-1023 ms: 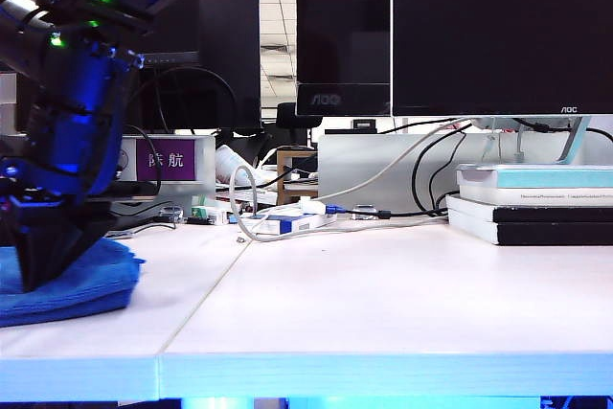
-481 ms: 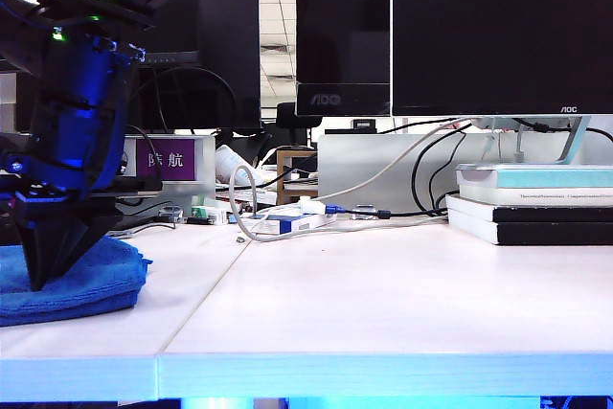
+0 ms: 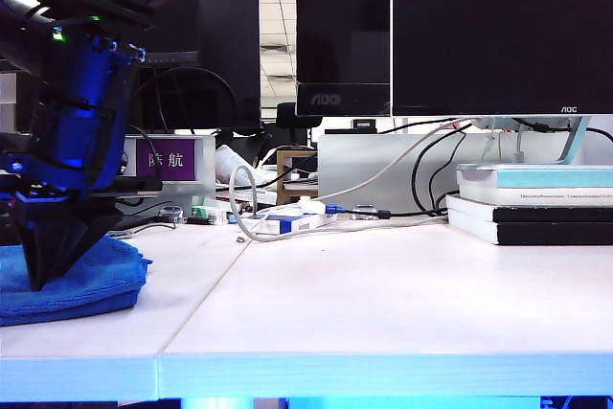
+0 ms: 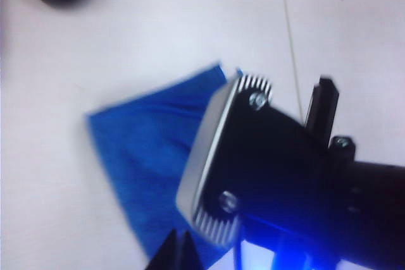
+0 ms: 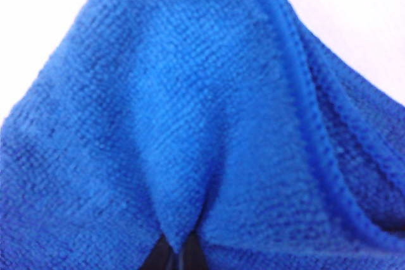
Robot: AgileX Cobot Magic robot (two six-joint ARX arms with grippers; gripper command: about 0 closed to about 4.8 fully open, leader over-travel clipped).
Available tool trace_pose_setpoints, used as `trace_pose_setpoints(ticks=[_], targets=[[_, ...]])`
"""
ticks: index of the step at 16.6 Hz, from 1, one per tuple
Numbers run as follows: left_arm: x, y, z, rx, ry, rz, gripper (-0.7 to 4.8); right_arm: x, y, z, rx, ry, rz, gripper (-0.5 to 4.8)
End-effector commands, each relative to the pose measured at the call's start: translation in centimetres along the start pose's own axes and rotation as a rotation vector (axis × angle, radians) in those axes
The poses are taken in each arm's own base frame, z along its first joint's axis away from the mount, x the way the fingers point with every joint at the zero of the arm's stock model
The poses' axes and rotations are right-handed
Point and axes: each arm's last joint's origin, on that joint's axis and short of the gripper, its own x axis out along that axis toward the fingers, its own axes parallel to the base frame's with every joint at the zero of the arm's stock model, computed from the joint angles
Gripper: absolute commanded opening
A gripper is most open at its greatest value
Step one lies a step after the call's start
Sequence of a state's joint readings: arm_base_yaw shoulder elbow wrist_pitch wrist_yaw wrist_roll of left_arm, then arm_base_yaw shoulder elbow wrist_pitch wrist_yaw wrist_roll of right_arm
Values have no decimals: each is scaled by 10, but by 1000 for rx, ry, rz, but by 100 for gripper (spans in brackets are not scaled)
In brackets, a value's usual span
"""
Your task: Wipe the table from right to left using the rag.
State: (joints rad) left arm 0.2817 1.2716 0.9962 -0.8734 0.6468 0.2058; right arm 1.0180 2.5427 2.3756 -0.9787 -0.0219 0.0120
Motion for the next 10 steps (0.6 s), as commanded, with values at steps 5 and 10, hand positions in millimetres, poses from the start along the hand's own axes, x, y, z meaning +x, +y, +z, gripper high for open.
trace_pose_setpoints(ticks=[5, 10], targets=[[38, 34, -2, -85, 52, -95, -5, -4, -7, -1, 11, 14, -4, 0], [42, 38, 0, -69, 39, -96, -5, -12, -6, 0, 11, 15, -3, 253]])
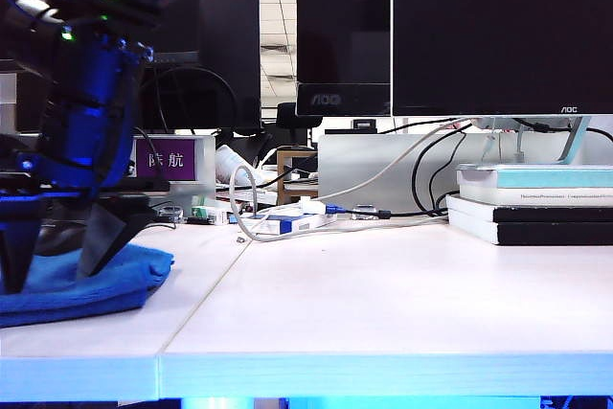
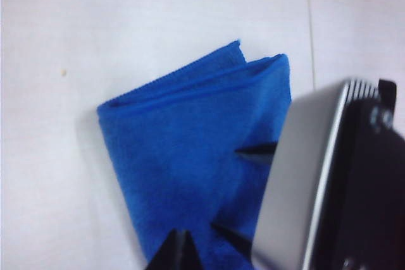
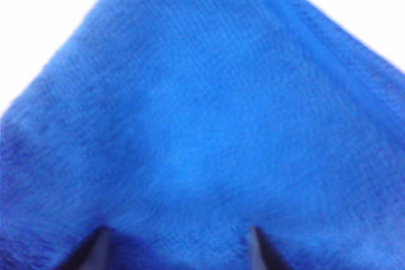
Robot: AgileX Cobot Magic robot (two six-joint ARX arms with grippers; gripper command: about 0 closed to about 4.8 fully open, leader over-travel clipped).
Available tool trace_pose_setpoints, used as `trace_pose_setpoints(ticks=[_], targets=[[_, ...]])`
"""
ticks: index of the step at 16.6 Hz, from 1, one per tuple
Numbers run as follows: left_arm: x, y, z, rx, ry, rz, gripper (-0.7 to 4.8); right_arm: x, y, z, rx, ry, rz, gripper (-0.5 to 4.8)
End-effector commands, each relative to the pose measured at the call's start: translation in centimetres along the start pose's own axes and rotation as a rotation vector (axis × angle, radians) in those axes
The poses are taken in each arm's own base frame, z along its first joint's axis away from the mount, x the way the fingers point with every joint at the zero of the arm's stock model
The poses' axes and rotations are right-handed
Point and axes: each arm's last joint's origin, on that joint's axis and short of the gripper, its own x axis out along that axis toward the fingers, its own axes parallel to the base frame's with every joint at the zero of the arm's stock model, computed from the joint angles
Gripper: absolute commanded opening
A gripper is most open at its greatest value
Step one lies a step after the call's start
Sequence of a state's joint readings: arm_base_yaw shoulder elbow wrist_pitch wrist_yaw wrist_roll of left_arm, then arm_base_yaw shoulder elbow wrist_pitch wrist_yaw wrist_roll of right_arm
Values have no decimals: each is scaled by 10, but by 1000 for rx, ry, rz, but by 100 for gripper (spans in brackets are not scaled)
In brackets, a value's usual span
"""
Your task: Wipe the table from right to left using the rag.
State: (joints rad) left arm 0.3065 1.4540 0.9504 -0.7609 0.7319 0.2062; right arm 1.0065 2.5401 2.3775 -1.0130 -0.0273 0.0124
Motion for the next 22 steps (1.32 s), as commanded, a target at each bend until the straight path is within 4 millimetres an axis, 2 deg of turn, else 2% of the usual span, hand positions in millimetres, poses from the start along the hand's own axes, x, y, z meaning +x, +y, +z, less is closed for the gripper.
trace_pose_setpoints(ticks=[1, 3, 5, 9, 13, 15, 19, 22], targets=[[0, -1, 2, 40, -17, -6, -5, -15, 0, 3, -1, -25, -2, 253], [0, 0, 2, 44, -17, -6, -5, -27, 0, 6, -2, -51, 13, 252], [0, -1, 2, 43, -16, -7, -5, -39, 3, 10, -6, -75, 101, 252], [0, -1, 2, 45, -19, -10, -5, -56, 4, 15, -11, -116, 107, 252], [4, 0, 7, 60, -65, -135, -5, -58, 5, 14, -10, -106, 112, 252], [9, 5, 8, 51, -56, -144, -5, -58, 6, 14, -11, -97, 124, 252], [29, 22, 5, -16, 11, -160, -5, -59, 9, 13, -27, -87, 226, 252], [42, 29, 4, -33, 45, -170, -5, -59, 9, 12, -28, -83, 241, 252]])
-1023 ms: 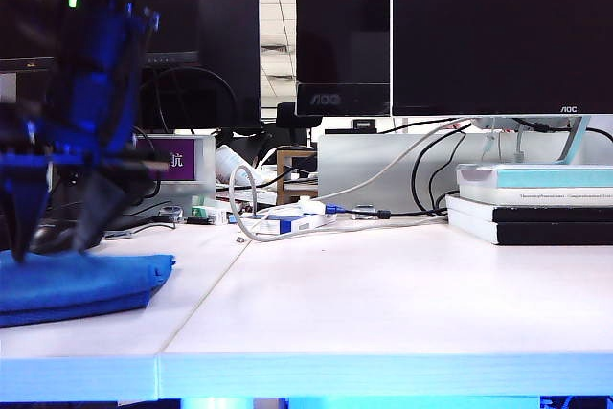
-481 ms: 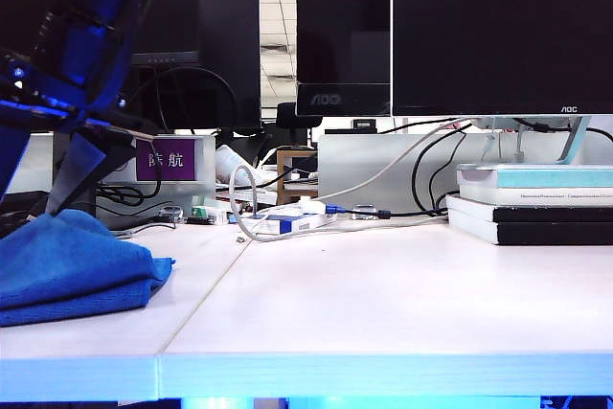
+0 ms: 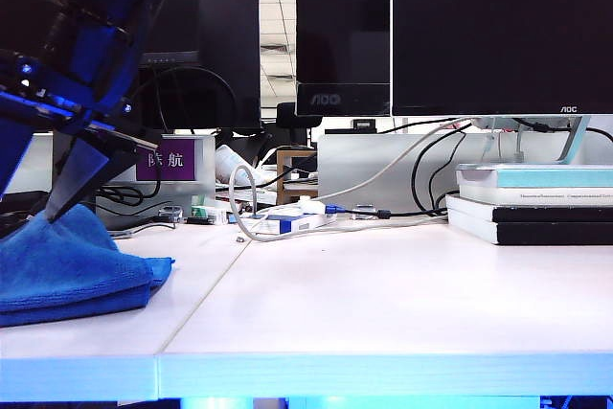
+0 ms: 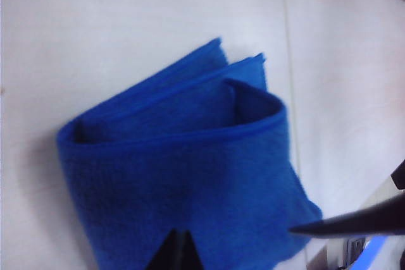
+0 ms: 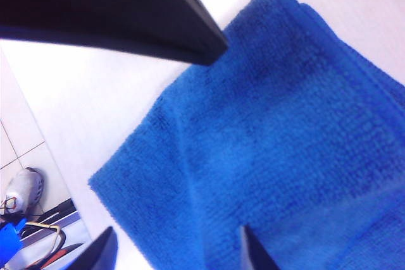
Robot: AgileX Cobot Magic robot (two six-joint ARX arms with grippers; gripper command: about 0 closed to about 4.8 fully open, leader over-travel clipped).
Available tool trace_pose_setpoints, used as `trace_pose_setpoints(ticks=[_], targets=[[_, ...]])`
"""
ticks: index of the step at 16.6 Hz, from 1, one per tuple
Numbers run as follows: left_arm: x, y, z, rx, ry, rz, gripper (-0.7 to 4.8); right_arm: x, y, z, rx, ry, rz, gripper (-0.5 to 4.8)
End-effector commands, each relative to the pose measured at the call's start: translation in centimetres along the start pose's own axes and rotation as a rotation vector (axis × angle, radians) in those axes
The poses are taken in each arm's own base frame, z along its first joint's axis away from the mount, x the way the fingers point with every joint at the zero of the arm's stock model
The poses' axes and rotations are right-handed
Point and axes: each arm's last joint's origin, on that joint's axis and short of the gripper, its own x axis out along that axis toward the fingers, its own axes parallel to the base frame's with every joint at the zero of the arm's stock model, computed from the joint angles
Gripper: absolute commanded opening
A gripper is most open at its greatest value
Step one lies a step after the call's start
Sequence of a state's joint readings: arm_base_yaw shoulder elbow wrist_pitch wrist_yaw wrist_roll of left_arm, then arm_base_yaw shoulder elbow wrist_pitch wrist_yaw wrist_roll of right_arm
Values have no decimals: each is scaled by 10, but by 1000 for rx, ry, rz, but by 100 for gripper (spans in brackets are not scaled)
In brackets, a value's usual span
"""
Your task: Wipe the table from right to left using the rag.
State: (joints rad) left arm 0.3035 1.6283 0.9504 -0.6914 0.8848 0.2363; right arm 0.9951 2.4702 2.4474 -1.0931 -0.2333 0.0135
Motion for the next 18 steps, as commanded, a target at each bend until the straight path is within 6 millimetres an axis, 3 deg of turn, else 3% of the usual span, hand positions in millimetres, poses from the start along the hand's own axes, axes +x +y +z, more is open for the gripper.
trace_pose_setpoints(ticks=[1, 6, 10, 13, 15, 16, 18], targets=[[11, 3, 2, 13, 17, -8, -5, -4, 9, 2, -35, -21, 40, 252], [49, 2, 5, 83, 93, -26, -5, -4, 7, 0, -54, 2, 38, 252], [65, 9, 1, 85, 167, 101, -5, -16, 6, -1, -54, 4, 33, 252], [67, 13, 0, 82, 184, 150, -5, -36, 6, 3, -57, -42, 28, 252], [67, 13, 1, 88, 179, 156, -5, -69, 4, 6, -56, -106, 17, 250], [67, 12, 1, 88, 174, 135, -5, -83, 5, 7, -59, -137, -7, 213], [63, 4, 3, 98, 153, 74, -5, -118, 1, 9, -53, -224, -109, 63]])
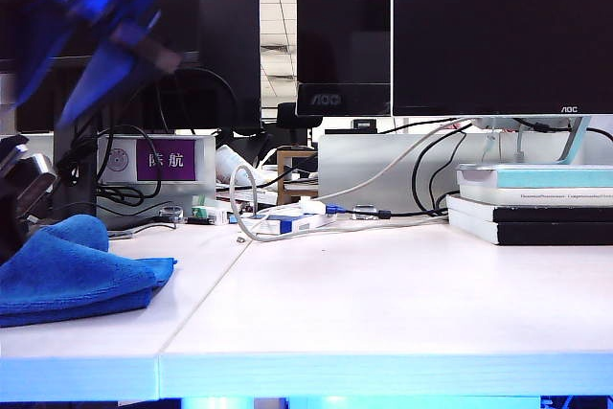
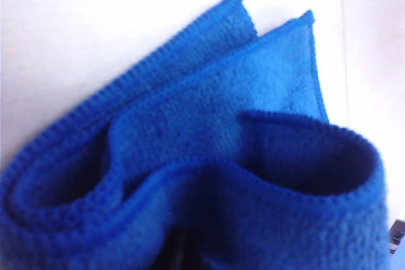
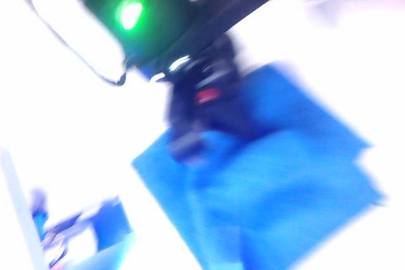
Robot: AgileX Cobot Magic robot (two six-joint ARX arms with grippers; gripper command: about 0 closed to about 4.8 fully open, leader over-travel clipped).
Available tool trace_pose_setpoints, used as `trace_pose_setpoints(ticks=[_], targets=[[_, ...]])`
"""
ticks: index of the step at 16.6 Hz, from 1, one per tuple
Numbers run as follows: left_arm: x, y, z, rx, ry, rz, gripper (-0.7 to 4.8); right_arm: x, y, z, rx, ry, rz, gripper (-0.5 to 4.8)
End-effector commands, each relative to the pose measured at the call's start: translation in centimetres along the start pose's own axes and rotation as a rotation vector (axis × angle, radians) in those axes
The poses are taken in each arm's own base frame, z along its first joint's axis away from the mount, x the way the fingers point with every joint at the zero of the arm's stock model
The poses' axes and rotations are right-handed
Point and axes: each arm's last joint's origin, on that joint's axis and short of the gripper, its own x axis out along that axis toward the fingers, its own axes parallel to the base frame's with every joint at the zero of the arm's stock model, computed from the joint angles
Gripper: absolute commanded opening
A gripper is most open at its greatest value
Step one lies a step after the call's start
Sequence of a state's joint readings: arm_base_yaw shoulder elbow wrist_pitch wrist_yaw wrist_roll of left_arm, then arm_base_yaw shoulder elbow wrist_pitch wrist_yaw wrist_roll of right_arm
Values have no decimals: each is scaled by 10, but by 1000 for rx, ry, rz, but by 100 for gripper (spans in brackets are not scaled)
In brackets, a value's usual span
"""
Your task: Wipe the table from right to left using the rag.
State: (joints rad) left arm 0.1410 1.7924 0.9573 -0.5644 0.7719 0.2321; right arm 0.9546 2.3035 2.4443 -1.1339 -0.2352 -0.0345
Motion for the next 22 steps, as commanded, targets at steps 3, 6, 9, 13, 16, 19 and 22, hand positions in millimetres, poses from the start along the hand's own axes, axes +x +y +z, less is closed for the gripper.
trace_pose_setpoints(ticks=[3, 6, 9, 13, 16, 19, 22], targets=[[-25, -30, 6, 90, -71, 43, -5, -75, -4, 13, -29, -215, -144, -5], [-55, -58, 7, 177, -177, 98, -5, -103, -6, 15, -28, -288, -165, -5], [-72, -74, 5, 199, -236, 154, -5, -114, -3, 14, -38, -310, -169, -5], [-90, -93, -1, 230, -302, 199, -5, -129, 1, 12, -63, -321, -192, -5], [-110, -125, -7, 352, -418, 209, -5, -159, 6, 7, -89, -365, -261, -5], [-135, -166, -17, 455, -622, 281, -5, -197, 17, 1, -119, -449, -282, -5], [-170, -213, -42, 553, -930, 370, -5, -251, 31, -12, -119, -581, -371, -5]])
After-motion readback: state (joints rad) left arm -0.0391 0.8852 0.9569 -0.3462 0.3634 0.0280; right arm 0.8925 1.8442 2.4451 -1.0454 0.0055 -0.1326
